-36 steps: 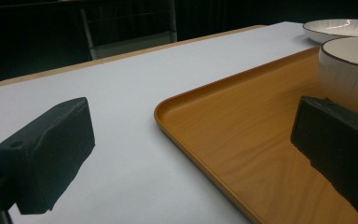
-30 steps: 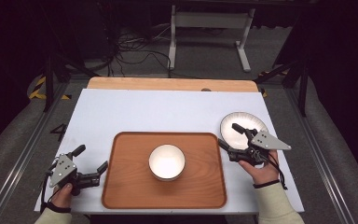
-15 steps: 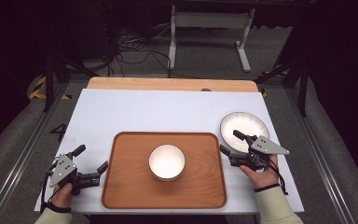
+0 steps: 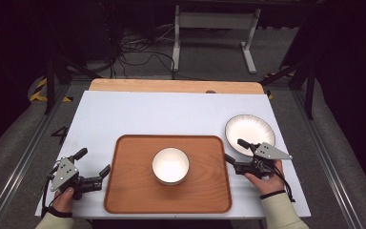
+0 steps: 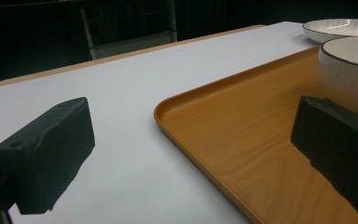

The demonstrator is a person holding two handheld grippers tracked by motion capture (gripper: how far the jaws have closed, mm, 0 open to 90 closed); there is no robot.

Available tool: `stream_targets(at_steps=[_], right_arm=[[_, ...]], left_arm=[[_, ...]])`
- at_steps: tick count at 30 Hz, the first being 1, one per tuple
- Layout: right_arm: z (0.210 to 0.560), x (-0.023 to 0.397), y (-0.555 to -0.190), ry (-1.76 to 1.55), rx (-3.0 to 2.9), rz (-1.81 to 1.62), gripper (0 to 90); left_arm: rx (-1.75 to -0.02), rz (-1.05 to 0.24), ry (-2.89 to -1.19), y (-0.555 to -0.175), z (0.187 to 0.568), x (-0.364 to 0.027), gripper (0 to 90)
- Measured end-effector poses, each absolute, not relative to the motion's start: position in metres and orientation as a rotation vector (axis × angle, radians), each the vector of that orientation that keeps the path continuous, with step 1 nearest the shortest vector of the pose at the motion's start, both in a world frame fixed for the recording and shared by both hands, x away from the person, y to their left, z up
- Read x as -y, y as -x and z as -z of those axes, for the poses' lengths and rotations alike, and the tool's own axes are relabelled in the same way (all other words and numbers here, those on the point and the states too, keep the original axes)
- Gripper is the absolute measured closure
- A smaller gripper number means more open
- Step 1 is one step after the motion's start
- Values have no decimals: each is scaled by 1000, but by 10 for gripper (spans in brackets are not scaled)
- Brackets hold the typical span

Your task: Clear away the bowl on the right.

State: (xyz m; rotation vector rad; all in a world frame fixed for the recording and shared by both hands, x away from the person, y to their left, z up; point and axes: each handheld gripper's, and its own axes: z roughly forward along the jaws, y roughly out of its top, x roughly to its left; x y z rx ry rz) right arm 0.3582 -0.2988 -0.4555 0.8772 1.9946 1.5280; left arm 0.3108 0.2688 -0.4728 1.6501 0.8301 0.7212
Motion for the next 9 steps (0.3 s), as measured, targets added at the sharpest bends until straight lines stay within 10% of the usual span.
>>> stream_targets(at_steps=[9], right_arm=[[457,308,-356,-882,-1923,-1632,111]], left_arm=[[-829,-722,-1648,-311,473,-269,3]])
